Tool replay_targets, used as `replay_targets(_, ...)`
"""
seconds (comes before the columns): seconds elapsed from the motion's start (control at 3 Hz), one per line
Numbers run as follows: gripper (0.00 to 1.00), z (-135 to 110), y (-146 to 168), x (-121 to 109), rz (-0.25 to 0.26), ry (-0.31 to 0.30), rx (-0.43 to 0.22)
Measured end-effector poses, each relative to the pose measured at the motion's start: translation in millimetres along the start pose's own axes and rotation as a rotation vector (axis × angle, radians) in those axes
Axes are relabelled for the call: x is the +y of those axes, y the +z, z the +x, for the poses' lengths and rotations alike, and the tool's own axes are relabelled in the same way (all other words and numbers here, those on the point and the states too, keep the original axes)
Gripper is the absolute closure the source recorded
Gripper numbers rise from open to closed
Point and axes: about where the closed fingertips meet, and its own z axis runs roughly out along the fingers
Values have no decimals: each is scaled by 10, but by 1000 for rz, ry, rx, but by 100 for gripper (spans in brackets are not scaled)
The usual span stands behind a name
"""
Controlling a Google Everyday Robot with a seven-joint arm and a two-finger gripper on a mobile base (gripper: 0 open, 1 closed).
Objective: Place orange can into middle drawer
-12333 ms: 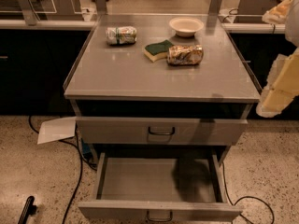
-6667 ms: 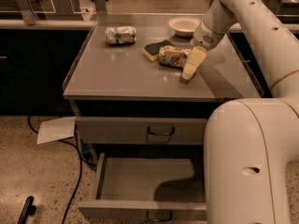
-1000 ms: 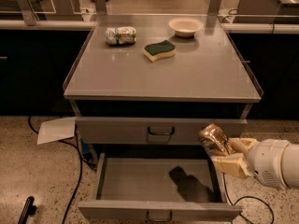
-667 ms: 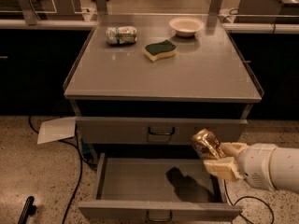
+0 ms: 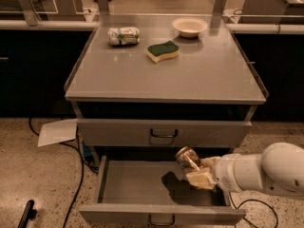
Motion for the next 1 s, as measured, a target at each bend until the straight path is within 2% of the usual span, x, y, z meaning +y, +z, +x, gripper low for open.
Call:
replay_targets(0.67,100,354,747,-46,-61,16,154)
replay_targets(1.0,100,341,778,-30,-67,12,157)
